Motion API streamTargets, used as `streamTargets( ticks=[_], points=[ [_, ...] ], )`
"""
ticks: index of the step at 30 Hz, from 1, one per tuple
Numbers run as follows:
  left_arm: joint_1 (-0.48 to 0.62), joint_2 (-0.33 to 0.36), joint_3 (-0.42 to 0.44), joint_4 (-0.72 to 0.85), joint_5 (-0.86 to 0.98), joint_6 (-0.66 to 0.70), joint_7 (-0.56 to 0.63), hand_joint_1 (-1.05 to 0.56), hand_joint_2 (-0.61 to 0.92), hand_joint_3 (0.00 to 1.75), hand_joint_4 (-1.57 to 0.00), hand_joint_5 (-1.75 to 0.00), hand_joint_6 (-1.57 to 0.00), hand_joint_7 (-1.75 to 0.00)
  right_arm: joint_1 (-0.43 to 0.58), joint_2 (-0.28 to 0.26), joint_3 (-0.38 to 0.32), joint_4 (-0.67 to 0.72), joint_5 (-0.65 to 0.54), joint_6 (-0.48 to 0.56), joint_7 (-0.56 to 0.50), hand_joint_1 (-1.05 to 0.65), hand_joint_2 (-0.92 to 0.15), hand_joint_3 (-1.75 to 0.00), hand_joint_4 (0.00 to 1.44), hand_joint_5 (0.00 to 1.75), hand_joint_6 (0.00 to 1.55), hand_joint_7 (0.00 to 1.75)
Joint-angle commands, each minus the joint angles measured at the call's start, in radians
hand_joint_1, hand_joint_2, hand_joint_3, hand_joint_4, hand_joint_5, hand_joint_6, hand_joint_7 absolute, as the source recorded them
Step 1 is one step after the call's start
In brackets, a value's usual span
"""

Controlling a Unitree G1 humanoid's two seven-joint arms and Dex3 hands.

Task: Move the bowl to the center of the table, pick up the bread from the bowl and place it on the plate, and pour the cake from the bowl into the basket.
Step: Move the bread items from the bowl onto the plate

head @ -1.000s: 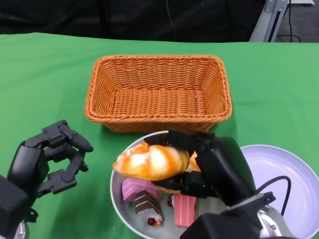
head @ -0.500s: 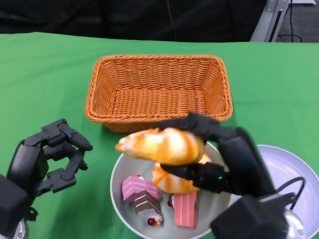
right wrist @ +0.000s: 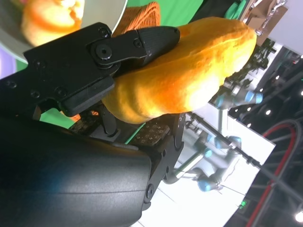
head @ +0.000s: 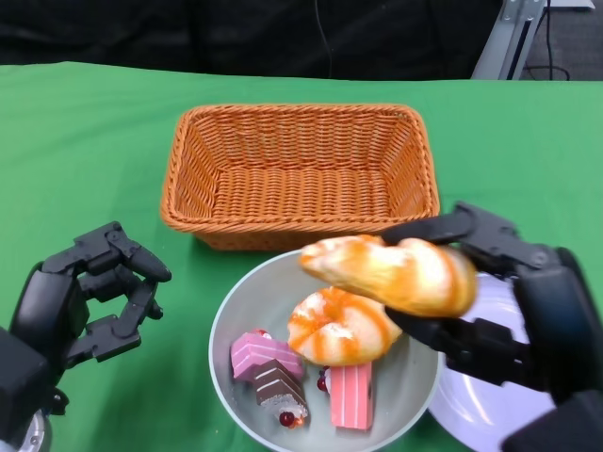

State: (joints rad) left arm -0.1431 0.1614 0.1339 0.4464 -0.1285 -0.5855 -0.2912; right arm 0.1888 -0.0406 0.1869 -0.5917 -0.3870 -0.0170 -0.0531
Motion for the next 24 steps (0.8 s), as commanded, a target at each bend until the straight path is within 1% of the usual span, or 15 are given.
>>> streamTargets(
  ticks=[1, 3, 4, 7, 9, 11, 15, 19, 22, 24],
  points=[
    [-0.007, 0.023, 0.01, 0.011, -0.005, -0.008, -0.007, -0.08, 0.67, 0.9, -0.75, -1.58, -0.72, -1.32, 0.042, -0.025, -0.086, -0.022, 0.015, -0.008, -0.01, -0.14, -0.78, -0.42, 0.79, 1.53, 0.81, 1.07],
    [-0.008, 0.024, 0.011, 0.013, -0.004, -0.009, -0.006, -0.08, 0.67, 0.9, -0.75, -1.58, -0.72, -1.32, 0.049, -0.027, -0.106, -0.019, 0.015, -0.014, -0.009, -0.13, -0.73, -0.5, 0.8, 1.47, 0.8, 1.08],
    [-0.011, 0.028, 0.012, 0.018, -0.006, -0.008, -0.01, -0.08, 0.67, 0.9, -0.75, -1.59, -0.72, -1.32, 0.058, -0.045, -0.14, 0.009, 0.003, -0.043, -0.025, -0.13, -0.72, -0.52, 0.8, 1.47, 0.8, 1.08],
    [-0.017, 0.035, 0.016, 0.029, -0.01, -0.007, -0.016, -0.07, 0.67, 0.9, -0.74, -1.58, -0.72, -1.32, 0.074, -0.083, -0.206, 0.08, -0.021, -0.118, -0.063, -0.09, -0.69, -0.56, 0.81, 1.41, 0.81, 1.08],
    [-0.02, 0.037, 0.018, 0.034, -0.012, -0.006, -0.017, -0.08, 0.67, 0.91, -0.74, -1.58, -0.72, -1.32, 0.078, -0.097, -0.228, 0.12, -0.03, -0.159, -0.082, -0.07, -0.67, -0.57, 0.84, 1.39, 0.82, 1.05],
    [-0.027, 0.044, 0.022, 0.047, -0.013, -0.008, -0.017, -0.08, 0.66, 0.91, -0.74, -1.59, -0.72, -1.32, 0.081, -0.107, -0.252, 0.191, -0.069, -0.204, -0.138, -0.06, -0.65, -0.58, 0.85, 1.38, 0.84, 1.01],
    [-0.037, 0.051, 0.028, 0.07, -0.015, -0.022, -0.026, -0.06, 0.66, 0.92, -0.74, -1.59, -0.71, -1.33, 0.069, -0.125, -0.278, 0.291, -0.117, -0.252, -0.202, -0.05, -0.64, -0.6, 0.84, 1.39, 0.86, 0.92],
    [-0.047, 0.054, 0.033, 0.096, -0.016, -0.043, -0.035, -0.05, 0.67, 0.92, -0.75, -1.58, -0.71, -1.33, 0.045, -0.152, -0.285, 0.39, -0.15, -0.297, -0.253, -0.05, -0.64, -0.58, 0.84, 1.38, 0.87, 0.88],
    [-0.05, 0.056, 0.035, 0.105, -0.024, -0.049, -0.047, -0.05, 0.67, 0.92, -0.75, -1.56, -0.71, -1.32, 0.021, -0.169, -0.282, 0.491, -0.183, -0.325, -0.303, -0.06, -0.67, -0.49, 0.84, 1.39, 0.91, 0.79],
    [-0.05, 0.055, 0.036, 0.105, -0.025, -0.05, -0.049, -0.05, 0.67, 0.92, -0.75, -1.55, -0.71, -1.32, 0.004, -0.171, -0.275, 0.557, -0.196, -0.342, -0.337, -0.06, -0.7, -0.43, 0.83, 1.44, 0.93, 0.75]
  ],
)
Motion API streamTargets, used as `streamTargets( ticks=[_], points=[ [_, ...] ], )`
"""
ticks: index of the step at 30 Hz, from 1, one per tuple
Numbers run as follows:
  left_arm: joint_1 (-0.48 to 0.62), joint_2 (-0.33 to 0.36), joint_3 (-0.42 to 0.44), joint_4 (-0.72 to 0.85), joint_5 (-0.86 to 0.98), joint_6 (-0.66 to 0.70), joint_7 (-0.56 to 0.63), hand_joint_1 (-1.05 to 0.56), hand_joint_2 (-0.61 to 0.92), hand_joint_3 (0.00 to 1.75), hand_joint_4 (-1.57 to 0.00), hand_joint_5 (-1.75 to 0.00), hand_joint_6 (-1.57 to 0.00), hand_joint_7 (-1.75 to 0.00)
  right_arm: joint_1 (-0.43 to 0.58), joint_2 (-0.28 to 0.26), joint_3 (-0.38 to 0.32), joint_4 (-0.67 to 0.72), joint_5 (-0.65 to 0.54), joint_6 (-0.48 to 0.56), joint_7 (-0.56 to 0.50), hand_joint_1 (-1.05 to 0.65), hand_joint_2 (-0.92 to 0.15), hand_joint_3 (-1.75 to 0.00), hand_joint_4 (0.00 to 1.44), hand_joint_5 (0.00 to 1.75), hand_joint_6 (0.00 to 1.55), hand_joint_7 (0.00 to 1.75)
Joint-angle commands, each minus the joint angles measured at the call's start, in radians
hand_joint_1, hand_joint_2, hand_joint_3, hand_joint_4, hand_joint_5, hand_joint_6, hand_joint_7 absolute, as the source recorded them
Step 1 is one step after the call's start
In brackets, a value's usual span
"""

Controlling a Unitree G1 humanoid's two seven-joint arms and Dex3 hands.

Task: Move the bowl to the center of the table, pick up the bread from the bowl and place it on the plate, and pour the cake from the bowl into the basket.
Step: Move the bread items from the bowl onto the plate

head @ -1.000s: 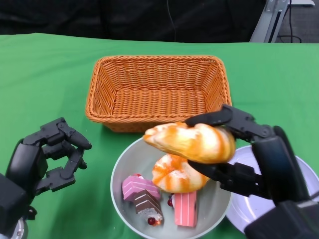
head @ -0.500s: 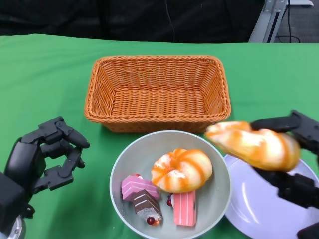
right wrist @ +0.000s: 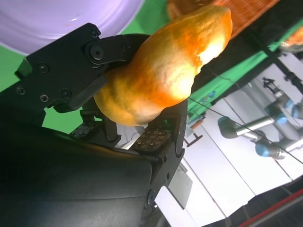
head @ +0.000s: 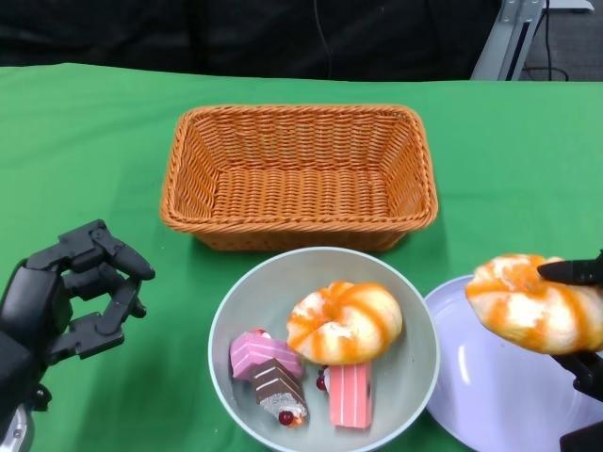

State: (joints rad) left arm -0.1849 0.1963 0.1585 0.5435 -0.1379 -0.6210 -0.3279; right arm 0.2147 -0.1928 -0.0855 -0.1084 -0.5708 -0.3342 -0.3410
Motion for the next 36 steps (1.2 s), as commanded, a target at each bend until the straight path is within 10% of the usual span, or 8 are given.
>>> streamTargets(
  ticks=[1, 26, 36],
  points=[
    [-0.008, 0.02, 0.012, 0.007, -0.018, -0.013, -0.014, -0.05, 0.67, 0.91, -0.76, -1.55, -0.72, -1.32, -0.032, -0.021, 0.002, 0.107, -0.018, -0.036, -0.068, -0.07, -0.71, -0.4, 0.83, 1.4, 0.93, 0.72],
    [0.019, 0.013, 0.0, -0.054, -0.014, 0.016, -0.008, -0.06, 0.67, 0.92, -0.75, -1.58, -0.72, -1.32, -0.305, -0.047, 0.213, 0.659, -0.179, -0.057, -0.419, -0.14, -0.86, -0.09, 0.75, 1.54, 0.98, 0.55],
    [0.023, 0.011, -0.001, -0.06, -0.01, 0.017, -0.005, -0.07, 0.66, 0.92, -0.73, -1.6, -0.71, -1.34, -0.155, -0.068, 0.283, 0.328, -0.191, 0.274, -0.03, -0.22, -0.92, -0.02, 0.67, 1.16, 1.01, 0.1]
  ],
)
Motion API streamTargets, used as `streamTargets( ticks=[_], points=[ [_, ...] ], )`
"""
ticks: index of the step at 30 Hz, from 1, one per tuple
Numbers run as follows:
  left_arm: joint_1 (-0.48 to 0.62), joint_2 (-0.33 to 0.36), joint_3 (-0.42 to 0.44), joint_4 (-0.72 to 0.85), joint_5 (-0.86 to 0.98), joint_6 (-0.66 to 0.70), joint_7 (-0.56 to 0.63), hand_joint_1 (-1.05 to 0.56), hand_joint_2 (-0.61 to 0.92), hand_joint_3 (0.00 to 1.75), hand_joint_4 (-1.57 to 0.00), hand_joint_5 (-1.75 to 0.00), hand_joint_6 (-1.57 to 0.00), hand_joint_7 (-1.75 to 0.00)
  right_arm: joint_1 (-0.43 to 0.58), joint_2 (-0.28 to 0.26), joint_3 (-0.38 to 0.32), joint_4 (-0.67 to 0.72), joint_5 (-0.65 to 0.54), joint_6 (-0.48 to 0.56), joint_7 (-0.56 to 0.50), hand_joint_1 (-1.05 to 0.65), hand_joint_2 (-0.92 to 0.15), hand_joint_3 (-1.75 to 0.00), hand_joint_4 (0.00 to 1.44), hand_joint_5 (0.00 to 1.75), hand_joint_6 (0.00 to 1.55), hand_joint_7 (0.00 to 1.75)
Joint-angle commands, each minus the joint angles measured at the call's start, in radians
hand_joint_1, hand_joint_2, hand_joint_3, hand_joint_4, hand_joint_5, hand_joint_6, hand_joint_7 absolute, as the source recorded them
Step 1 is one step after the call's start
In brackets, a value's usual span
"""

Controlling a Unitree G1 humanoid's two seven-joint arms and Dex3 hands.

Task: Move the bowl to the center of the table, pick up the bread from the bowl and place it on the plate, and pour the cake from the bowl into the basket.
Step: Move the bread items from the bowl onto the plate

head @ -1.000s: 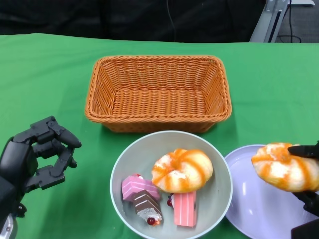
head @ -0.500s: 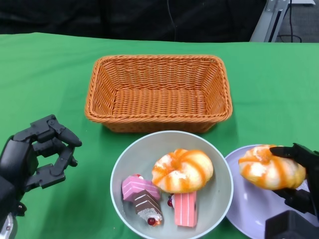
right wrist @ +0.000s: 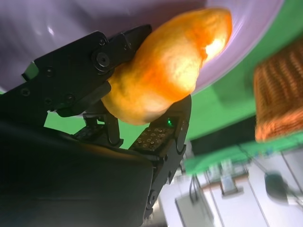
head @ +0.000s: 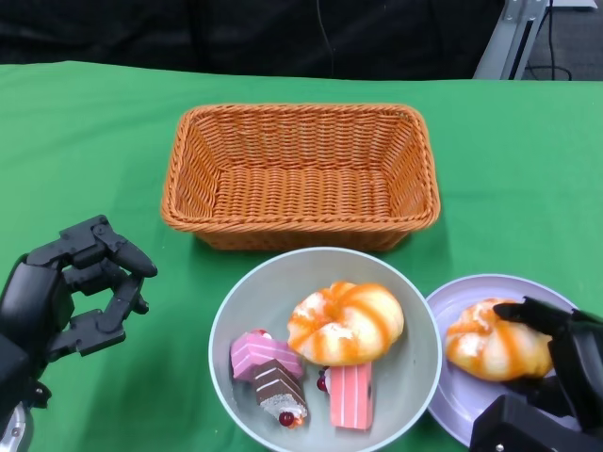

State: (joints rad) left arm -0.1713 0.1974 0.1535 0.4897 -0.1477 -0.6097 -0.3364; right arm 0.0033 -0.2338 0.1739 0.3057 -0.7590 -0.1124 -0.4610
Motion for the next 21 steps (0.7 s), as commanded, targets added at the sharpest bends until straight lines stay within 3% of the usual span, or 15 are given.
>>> streamTargets(
  ticks=[1, 4, 6, 8, 11, 16, 21],
  points=[
    [0.008, 0.009, 0.004, -0.005, 0.0, 0.007, 0.005, -0.07, 0.66, 0.92, -0.73, -1.59, -0.71, -1.34, 0.07, -0.031, 0.031, -0.118, -0.006, 0.071, 0.117, -0.22, -0.91, -0.01, 0.67, 1.1, 0.99, 0.07],
    [0.007, 0.008, 0.003, -0.008, 0.004, 0.013, 0.011, -0.08, 0.65, 0.92, -0.73, -1.6, -0.71, -1.34, 0.118, -0.048, 0.069, -0.259, -0.058, 0.186, 0.261, -0.26, -0.92, -0.02, 0.62, 0.85, 0.84, 0.01],
    [0.007, 0.007, 0.003, -0.01, 0.009, 0.016, 0.016, -0.08, 0.64, 0.94, -0.73, -1.6, -0.71, -1.34, 0.148, -0.059, 0.096, -0.355, -0.103, 0.264, 0.363, -0.3, -0.92, -0.01, 0.65, 0.38, 0.63, 0.01],
    [0.006, 0.007, 0.004, -0.009, 0.005, 0.019, 0.013, -0.07, 0.64, 0.95, -0.74, -1.6, -0.72, -1.35, 0.167, -0.069, 0.113, -0.426, -0.127, 0.321, 0.449, -0.33, -0.92, -0.01, 0.62, 0.15, 0.52, 0.0],
    [0.006, 0.01, 0.005, -0.003, -0.002, 0.018, 0.004, -0.07, 0.64, 0.95, -0.73, -1.59, -0.71, -1.34, 0.191, -0.086, 0.134, -0.514, -0.158, 0.387, 0.573, -0.39, -0.91, -0.01, 0.51, 0.03, 0.39, 0.0],
    [0.005, 0.012, 0.006, -0.001, 0.0, 0.014, 0.005, -0.07, 0.65, 0.93, -0.73, -1.6, -0.71, -1.34, 0.206, -0.103, 0.153, -0.653, -0.207, 0.485, 0.768, -0.48, -0.92, 0.0, 0.38, 0.0, 0.28, 0.0],
    [0.004, 0.012, 0.006, 0.001, 0.003, 0.01, 0.008, -0.06, 0.66, 0.92, -0.74, -1.6, -0.71, -1.34, 0.196, -0.109, 0.156, -0.723, -0.26, 0.537, 0.873, -0.61, -0.92, -0.02, 0.29, 0.0, 0.23, 0.0]
  ],
)
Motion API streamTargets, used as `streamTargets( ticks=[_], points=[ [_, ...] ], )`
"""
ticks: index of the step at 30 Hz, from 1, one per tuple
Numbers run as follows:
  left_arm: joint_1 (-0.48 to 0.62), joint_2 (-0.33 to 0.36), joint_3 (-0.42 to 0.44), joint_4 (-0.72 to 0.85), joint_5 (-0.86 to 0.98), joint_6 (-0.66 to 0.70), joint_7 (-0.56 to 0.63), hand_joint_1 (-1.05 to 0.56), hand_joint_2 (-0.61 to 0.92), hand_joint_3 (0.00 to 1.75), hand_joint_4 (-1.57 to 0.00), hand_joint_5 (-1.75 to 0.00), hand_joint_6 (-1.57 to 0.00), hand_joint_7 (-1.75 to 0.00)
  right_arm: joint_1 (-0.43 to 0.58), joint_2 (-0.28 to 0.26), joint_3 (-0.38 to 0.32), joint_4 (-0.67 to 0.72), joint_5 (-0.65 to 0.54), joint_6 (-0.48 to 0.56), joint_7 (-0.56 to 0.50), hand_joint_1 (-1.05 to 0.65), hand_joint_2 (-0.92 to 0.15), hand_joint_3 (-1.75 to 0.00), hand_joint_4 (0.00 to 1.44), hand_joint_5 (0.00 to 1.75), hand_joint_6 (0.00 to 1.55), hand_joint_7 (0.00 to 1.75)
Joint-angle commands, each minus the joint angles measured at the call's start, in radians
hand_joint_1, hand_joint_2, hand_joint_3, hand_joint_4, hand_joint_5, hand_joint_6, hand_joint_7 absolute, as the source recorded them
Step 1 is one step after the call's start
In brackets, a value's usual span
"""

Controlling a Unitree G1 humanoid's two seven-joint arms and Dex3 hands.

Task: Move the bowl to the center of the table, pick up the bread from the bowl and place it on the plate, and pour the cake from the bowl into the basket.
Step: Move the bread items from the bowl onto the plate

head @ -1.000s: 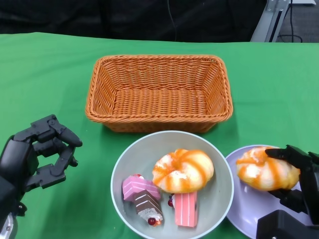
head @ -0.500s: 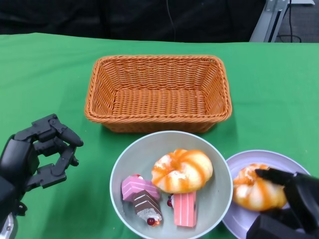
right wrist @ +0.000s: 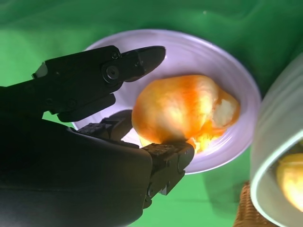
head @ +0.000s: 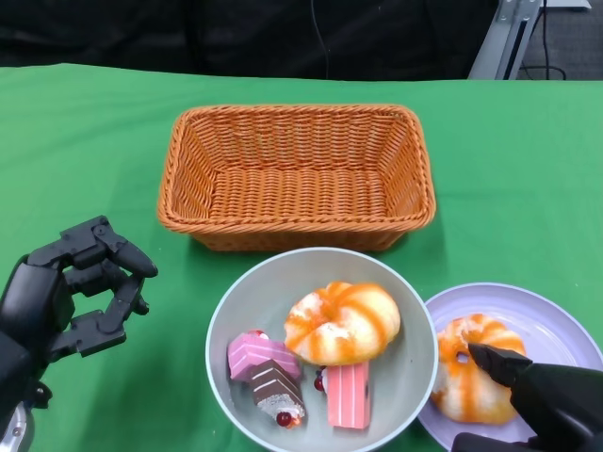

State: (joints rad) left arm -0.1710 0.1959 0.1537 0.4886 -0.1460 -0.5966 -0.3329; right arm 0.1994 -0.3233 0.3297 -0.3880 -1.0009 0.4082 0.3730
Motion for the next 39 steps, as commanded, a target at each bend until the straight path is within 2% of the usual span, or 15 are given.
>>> streamTargets(
  ticks=[1, 7, 13, 16, 20, 24, 35, 39],
  points=[
    [0.003, 0.014, 0.006, 0.004, 0.002, -0.005, 0.005, -0.05, 0.66, 0.93, -0.74, -1.6, -0.71, -1.34, -0.001, -0.021, -0.003, -0.035, -0.021, 0.02, 0.052, -0.63, -0.92, -0.03, 0.29, 0.0, 0.23, 0.0],
    [0.0, 0.016, 0.007, 0.012, -0.003, -0.005, -0.002, -0.06, 0.66, 0.92, -0.74, -1.6, -0.71, -1.35, -0.016, -0.032, 0.001, -0.063, -0.055, 0.058, 0.18, -0.76, -0.92, -0.13, 0.23, 0.0, 0.22, 0.0],
    [-0.001, 0.02, 0.009, 0.013, -0.002, -0.008, -0.002, -0.06, 0.66, 0.92, -0.74, -1.6, -0.71, -1.35, -0.02, -0.01, 0.011, -0.045, -0.073, 0.082, 0.213, -0.78, -0.92, -0.16, 0.24, 0.0, 0.24, 0.01],
    [0.002, 0.021, 0.009, 0.007, -0.003, 0.004, -0.003, -0.06, 0.66, 0.93, -0.74, -1.59, -0.71, -1.34, -0.034, -0.017, 0.02, -0.031, -0.1, 0.094, 0.239, -0.81, -0.92, -0.19, 0.19, 0.0, 0.24, 0.01],
    [0.003, 0.02, 0.008, 0.002, -0.006, 0.007, -0.004, -0.07, 0.65, 0.94, -0.75, -1.59, -0.72, -1.34, -0.038, -0.008, 0.022, -0.02, -0.141, 0.109, 0.226, -0.87, -0.92, -0.23, 0.11, 0.0, 0.25, 0.01],
    [0.003, 0.021, 0.008, 0.0, -0.008, 0.01, -0.006, -0.06, 0.65, 0.95, -0.74, -1.6, -0.72, -1.34, -0.025, 0.022, -0.011, -0.031, -0.116, 0.113, 0.164, -0.93, -0.92, -0.23, 0.01, 0.0, 0.28, 0.02],
    [-0.004, 0.023, 0.01, 0.022, -0.006, -0.013, -0.015, -0.07, 0.65, 0.95, -0.75, -1.6, -0.72, -1.34, -0.003, 0.041, -0.078, -0.152, -0.068, 0.114, 0.151, -0.91, -0.92, -0.21, 0.0, 0.0, 0.32, 0.02],
    [-0.002, 0.022, 0.011, 0.014, -0.015, 0.001, -0.019, -0.07, 0.65, 0.95, -0.75, -1.59, -0.72, -1.33, 0.012, 0.055, -0.104, -0.267, -0.066, 0.129, 0.181, -0.91, -0.92, -0.21, 0.0, 0.0, 0.32, 0.02]
  ],
)
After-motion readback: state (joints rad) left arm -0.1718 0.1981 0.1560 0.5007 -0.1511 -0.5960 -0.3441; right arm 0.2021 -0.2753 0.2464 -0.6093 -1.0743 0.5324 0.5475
